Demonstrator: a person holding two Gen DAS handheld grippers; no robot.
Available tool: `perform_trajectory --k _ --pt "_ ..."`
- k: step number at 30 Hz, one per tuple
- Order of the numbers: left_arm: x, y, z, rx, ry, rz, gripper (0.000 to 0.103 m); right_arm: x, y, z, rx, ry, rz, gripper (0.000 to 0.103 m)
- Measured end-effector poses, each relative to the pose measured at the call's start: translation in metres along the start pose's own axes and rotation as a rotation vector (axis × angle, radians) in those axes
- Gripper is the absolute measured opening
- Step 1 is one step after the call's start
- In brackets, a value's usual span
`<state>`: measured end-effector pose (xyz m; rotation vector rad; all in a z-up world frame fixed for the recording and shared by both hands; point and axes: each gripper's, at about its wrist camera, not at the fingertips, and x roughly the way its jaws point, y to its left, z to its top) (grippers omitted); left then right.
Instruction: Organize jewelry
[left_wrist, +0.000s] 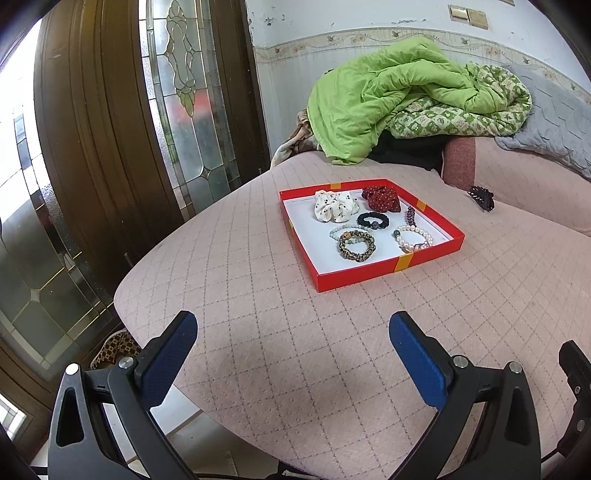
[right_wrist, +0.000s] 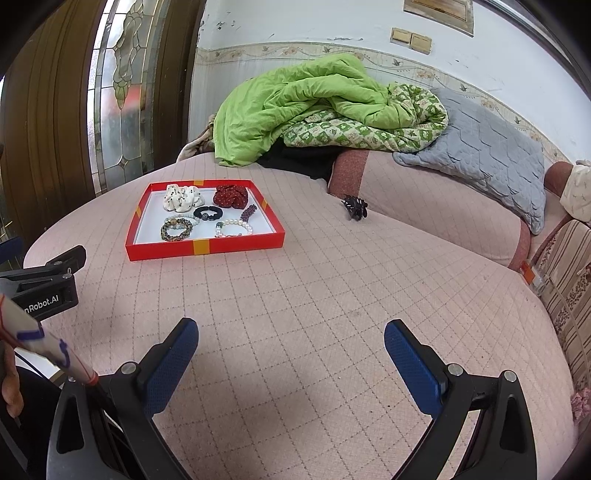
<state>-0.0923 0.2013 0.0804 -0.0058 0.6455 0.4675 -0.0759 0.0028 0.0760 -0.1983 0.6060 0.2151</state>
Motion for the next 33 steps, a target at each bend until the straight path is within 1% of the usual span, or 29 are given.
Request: perform_trajectory --k 12,33 --pt "-0.0004 -0.0004 0.0009 0.029 -0.001 0.020 0.103 0.0001 0.0010 0.0003 -0.003 0.001 -0.002 0.102" --pt "-0.0001 0.0017 0.0018 0.023 -0.002 0.016 0.103 0.0007 -0.0004 -0.0026 -0.018 -0.003 -0.006 0.102"
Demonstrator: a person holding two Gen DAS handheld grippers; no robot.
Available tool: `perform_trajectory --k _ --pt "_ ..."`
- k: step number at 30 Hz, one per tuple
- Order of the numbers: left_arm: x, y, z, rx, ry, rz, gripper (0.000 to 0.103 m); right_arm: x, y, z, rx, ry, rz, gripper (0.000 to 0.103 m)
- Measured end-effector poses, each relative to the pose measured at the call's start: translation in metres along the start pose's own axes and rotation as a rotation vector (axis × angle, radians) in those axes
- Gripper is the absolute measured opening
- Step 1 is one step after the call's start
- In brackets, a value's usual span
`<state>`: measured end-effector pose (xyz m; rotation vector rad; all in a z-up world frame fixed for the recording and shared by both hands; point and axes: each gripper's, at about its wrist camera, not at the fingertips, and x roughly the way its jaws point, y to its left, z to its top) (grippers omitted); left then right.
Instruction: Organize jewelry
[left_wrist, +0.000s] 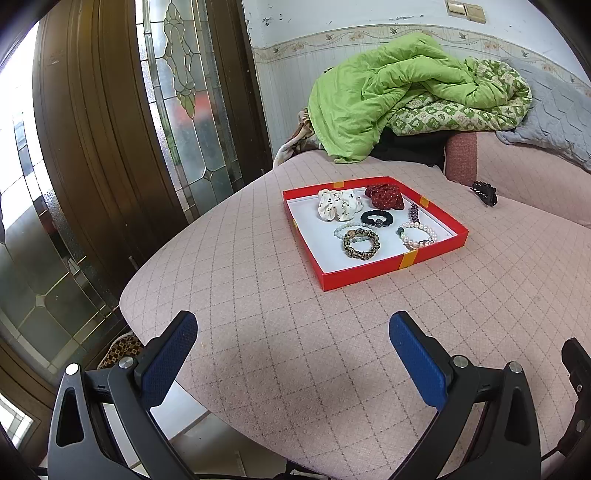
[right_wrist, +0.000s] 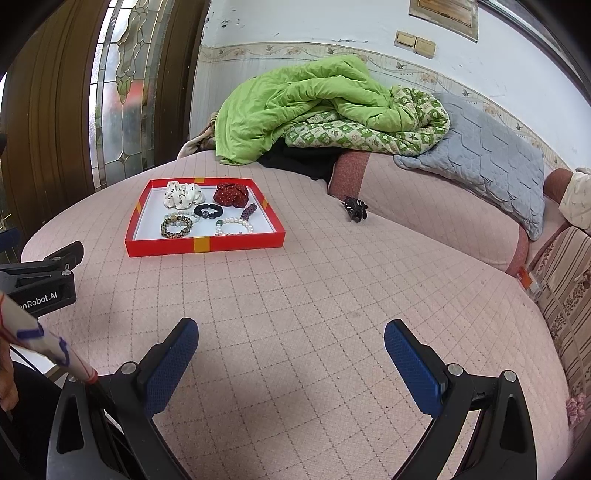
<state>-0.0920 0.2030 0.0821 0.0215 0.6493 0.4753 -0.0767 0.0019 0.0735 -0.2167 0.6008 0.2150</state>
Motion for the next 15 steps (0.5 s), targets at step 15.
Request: perform_trajectory --k 15 --pt "-0.0006 -0.0004 0.0001 0.000 0.002 -0.006 0.103 -0.0015 -0.0006 0.0004 -0.007 -0.001 -0.004 0.102"
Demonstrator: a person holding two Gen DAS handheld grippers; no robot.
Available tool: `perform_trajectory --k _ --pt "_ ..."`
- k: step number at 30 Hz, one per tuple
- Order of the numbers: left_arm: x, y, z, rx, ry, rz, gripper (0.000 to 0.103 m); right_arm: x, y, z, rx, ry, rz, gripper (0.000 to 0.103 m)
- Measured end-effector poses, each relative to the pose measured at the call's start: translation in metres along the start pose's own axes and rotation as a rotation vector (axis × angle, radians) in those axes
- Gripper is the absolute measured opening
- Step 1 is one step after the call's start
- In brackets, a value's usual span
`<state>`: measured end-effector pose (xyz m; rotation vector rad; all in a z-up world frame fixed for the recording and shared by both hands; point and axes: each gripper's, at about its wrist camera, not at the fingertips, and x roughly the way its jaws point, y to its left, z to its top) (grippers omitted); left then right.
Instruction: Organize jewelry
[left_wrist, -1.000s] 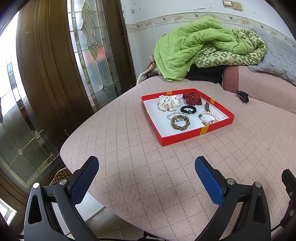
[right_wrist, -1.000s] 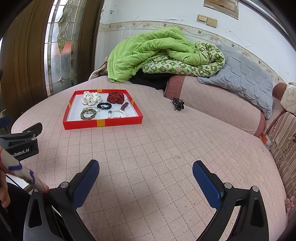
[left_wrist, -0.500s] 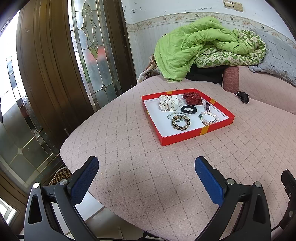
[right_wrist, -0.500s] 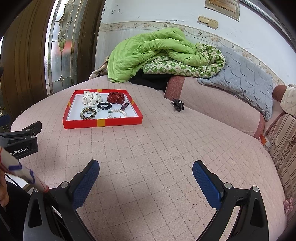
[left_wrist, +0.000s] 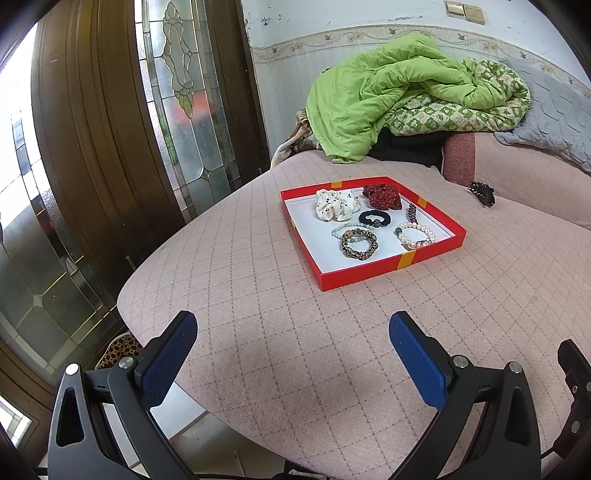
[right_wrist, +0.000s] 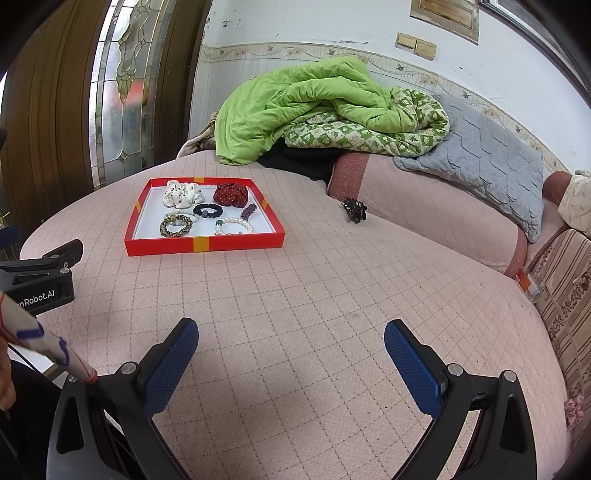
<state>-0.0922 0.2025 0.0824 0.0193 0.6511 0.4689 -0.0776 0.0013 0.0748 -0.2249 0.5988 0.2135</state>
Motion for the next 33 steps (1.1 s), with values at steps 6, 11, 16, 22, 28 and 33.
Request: perform_trajectory --k 6,11,16,22,28,33 --pt "0.000 0.000 0.000 0.001 0.000 0.000 0.103 0.000 -0.002 0.000 -0.004 0.003 -0.002 0.102" --pt "-0.001 -0.001 0.000 0.002 0.000 -0.001 0.103 0.001 -0.002 0.000 -0.005 0.004 -0.001 0.102" --pt "-0.002 -0.002 0.000 0.002 0.001 -0.004 0.103 0.001 -0.005 -0.002 -0.006 0.005 0.000 0.102" --pt "-0.002 -0.001 0.000 0.003 0.002 -0.004 0.103 0.003 -0.005 -0.002 -0.006 0.007 0.002 0.102" --pt "0.000 -0.008 -0.001 0.022 0.023 -0.033 0.103 0.006 -0.010 -0.002 0.012 0.028 0.007 0.102" --pt "0.008 -0.032 0.002 0.072 0.051 -0.153 0.103 0.007 -0.038 -0.008 0.052 0.052 -0.046 0.102"
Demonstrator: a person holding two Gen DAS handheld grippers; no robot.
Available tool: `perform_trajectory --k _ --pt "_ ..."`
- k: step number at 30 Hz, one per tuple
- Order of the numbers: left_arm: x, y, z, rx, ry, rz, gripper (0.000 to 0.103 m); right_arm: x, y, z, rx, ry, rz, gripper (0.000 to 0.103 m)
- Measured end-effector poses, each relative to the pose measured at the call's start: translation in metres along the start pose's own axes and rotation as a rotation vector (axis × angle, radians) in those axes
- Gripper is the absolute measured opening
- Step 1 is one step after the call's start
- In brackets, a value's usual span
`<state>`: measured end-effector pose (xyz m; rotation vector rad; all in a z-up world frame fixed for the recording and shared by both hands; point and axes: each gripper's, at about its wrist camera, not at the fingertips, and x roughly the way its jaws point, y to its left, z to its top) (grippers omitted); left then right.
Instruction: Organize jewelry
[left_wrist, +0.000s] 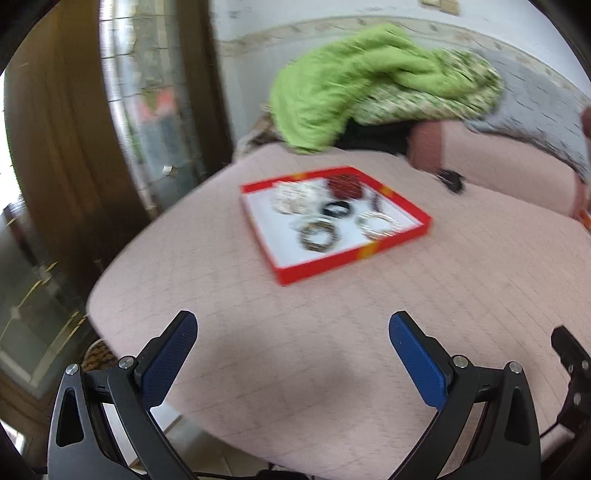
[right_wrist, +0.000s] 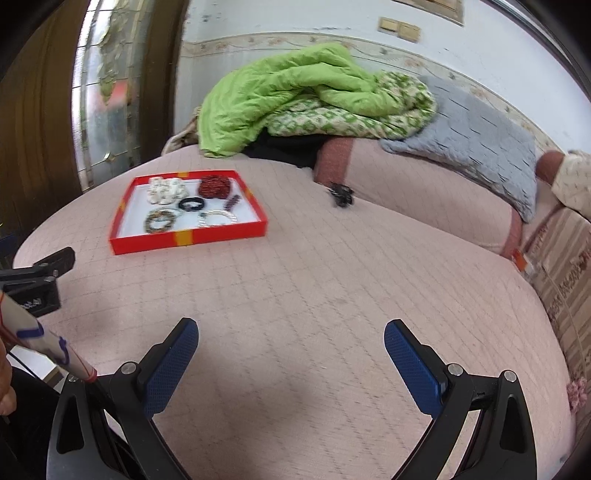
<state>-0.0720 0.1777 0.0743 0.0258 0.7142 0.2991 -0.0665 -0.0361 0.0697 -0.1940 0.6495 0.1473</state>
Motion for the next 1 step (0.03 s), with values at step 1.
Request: perform_trajectory --k 1 --pt "0.0034 -0.0074 0.0018 0.015 0.016 -0.023 0.103 0.0001 -0.0089 -0.0018 0.009 0.006 -0.021 0.102"
